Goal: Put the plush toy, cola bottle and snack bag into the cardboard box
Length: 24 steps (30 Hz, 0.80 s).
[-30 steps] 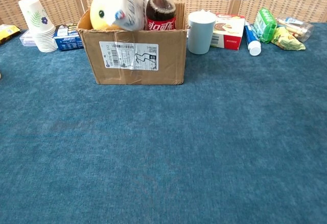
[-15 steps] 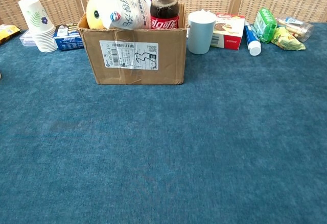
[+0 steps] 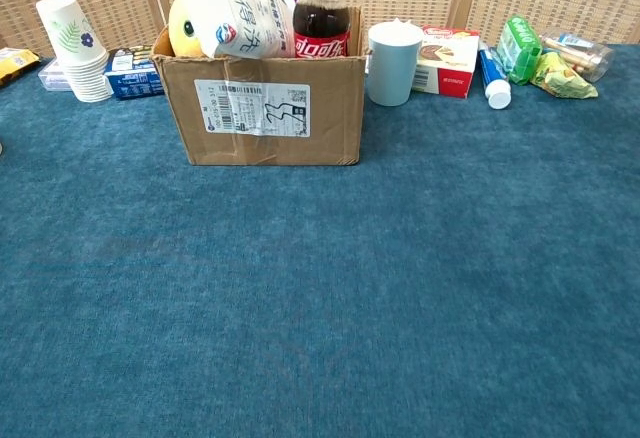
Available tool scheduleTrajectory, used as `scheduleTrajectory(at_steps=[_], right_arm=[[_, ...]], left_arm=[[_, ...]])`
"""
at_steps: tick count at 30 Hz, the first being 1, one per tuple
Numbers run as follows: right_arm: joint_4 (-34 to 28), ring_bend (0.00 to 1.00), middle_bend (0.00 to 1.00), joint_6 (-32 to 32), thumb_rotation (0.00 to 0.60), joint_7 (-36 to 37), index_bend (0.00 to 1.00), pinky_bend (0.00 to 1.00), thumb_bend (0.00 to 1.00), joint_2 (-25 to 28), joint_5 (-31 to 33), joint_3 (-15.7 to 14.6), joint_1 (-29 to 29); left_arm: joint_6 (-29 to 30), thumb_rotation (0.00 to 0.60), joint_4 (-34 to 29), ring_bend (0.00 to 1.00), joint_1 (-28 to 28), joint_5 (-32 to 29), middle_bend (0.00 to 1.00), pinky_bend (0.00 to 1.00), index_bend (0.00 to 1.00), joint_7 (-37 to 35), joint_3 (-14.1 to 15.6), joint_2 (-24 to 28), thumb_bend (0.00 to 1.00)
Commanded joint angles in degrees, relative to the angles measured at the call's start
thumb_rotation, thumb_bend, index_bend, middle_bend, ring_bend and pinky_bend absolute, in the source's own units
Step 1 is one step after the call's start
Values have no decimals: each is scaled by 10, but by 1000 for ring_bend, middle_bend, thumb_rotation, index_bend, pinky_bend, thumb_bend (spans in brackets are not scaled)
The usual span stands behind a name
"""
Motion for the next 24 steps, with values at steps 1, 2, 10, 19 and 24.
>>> scheduleTrajectory(at_steps=[1,2,10,19,24], right_arm=[[-1,0,0,39,550,-17,94,163,141,17,-42,-43,-42],[-1,0,0,48,559,-27,94,153,140,19,-48,-52,-51],[-3,0,0,113,600,-115,95,122,126,19,-76,-125,-125],[28,0,0,197,600,-167,95,62,100,-13,-78,-192,-223],[61,0,0,218,600,-144,81,34,71,-37,-70,-199,-252]], left_arm=[[10,600,-6,0,6,1,0,113,0,17,1,-1,420],[14,600,-7,0,8,1,0,113,0,23,1,-2,420],[35,600,-22,0,23,-10,0,111,0,78,-1,-8,419],[65,600,-26,0,57,-19,0,108,0,104,11,-24,420],[70,600,-17,0,66,-21,0,107,0,99,14,-28,420]])
